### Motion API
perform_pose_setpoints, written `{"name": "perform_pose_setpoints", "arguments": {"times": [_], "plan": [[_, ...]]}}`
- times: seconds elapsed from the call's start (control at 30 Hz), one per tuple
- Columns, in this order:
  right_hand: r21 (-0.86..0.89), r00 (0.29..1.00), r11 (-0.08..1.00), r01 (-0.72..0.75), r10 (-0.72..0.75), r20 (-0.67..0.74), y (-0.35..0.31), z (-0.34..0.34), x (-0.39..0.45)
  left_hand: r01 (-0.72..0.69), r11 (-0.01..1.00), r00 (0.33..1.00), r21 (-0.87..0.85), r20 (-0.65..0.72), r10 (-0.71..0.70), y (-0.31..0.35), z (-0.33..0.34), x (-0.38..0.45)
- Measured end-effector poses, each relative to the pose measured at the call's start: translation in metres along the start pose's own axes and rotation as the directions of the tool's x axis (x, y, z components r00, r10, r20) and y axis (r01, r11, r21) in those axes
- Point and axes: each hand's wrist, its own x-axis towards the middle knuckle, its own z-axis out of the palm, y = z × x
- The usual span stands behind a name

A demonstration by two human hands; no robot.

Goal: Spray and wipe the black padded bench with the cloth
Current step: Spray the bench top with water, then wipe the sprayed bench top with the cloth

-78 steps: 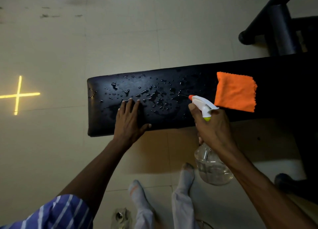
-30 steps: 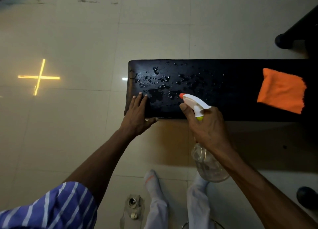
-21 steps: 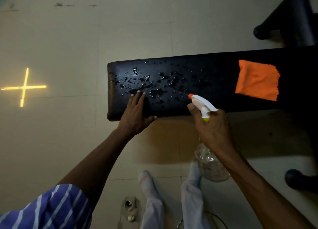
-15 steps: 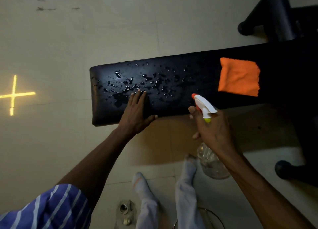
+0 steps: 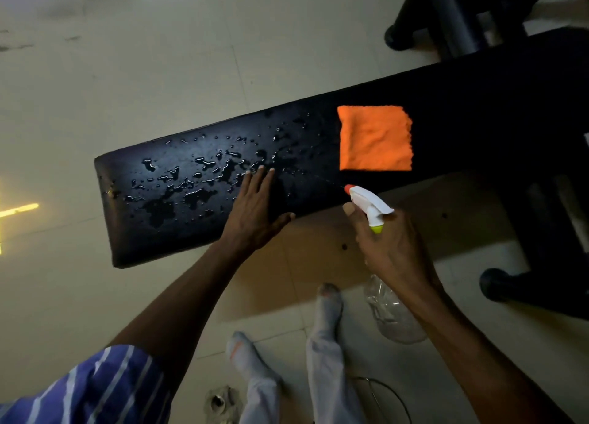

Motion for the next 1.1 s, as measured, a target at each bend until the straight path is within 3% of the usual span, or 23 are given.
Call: {"name": "perform_pose_setpoints", "arguments": {"times": [0.3, 0.37, 0.53, 0.67, 0.83, 0.97, 1.1], "plan": [[0.132, 1.000, 0.991, -0.005, 0.007, -0.011, 0.032, -0.046, 0.017, -0.035, 0.993, 0.994, -0.114, -0.104, 0.023, 0.077, 0.006, 0.047], [0.201, 0.999, 0.979, -0.038, 0.043, -0.023, 0.036, -0.057, 0.025, 0.017, 0.974, 0.994, -0.226, -0.101, -0.041, 0.099, 0.007, 0.064], [0.268, 0.996, 0.962, 0.054, -0.033, -0.080, 0.042, -0.085, 0.049, 0.207, 0.869, 0.963, -0.449, -0.062, -0.261, 0.148, 0.011, 0.118], [0.347, 0.993, 0.933, 0.100, -0.070, -0.098, 0.038, -0.103, 0.082, 0.360, 0.721, 0.908, -0.592, 0.046, -0.416, 0.170, 0.015, 0.148], [0.412, 0.963, 0.872, 0.263, -0.215, -0.161, 0.020, -0.119, 0.125, 0.365, 0.576, 0.919, -0.731, 0.182, -0.350, 0.173, 0.002, 0.151], [0.411, 0.923, 0.831, 0.375, -0.296, -0.245, 0.002, -0.120, 0.165, 0.284, 0.498, 0.952, -0.819, 0.178, -0.250, 0.158, -0.026, 0.126], [0.394, 0.902, 0.815, 0.426, -0.347, -0.258, -0.008, -0.108, 0.200, 0.257, 0.420, 0.953, -0.871, 0.156, -0.260, 0.135, -0.049, 0.095]]}}
